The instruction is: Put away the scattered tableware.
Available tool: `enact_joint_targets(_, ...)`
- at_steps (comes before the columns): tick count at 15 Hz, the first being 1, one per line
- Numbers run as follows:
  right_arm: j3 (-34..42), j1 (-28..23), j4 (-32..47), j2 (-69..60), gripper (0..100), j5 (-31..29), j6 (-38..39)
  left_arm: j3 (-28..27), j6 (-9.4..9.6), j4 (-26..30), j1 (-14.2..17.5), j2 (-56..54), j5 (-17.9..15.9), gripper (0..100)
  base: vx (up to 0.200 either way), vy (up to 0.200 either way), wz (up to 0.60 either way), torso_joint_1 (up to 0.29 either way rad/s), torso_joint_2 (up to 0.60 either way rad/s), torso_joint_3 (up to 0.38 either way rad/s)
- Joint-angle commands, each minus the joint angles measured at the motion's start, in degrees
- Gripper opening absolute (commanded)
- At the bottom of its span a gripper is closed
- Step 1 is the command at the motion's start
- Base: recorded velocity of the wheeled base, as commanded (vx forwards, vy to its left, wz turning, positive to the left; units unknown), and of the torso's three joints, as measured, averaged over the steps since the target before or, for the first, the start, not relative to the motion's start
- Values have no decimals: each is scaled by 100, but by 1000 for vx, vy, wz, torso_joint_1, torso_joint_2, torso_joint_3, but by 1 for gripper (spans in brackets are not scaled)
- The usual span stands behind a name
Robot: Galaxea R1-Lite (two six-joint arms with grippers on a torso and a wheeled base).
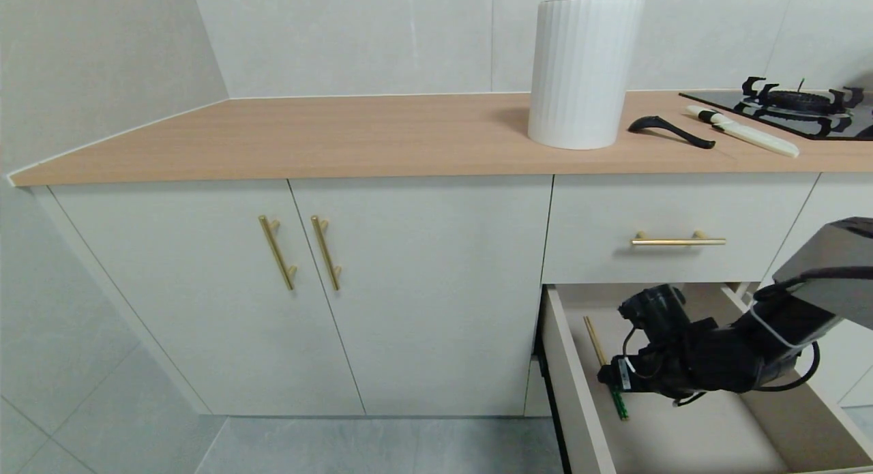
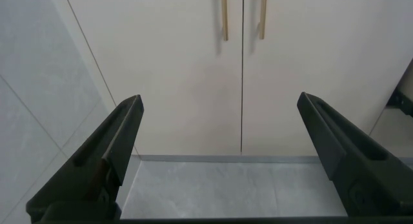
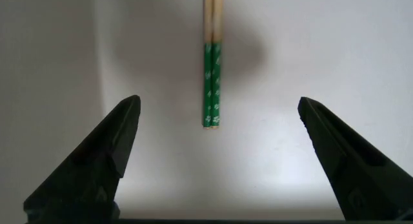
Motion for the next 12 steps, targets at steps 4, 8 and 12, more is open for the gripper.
enact_joint_targets(4, 480, -37, 15, -2153, 100, 9, -329, 6, -1, -2, -8, 2, 3, 100, 0, 0, 0, 0, 0, 0)
enact_joint_targets(8, 700, -37, 59, -3058, 100, 45, -733, -2, -1, -2, 1, 2, 3, 100, 0, 0, 0, 17, -185, -254)
enact_joint_targets(12, 709, -1, 59, -3093, 100, 45, -742, -2, -1, -2, 1, 2, 3, 100, 0, 0, 0, 84, -510, -350)
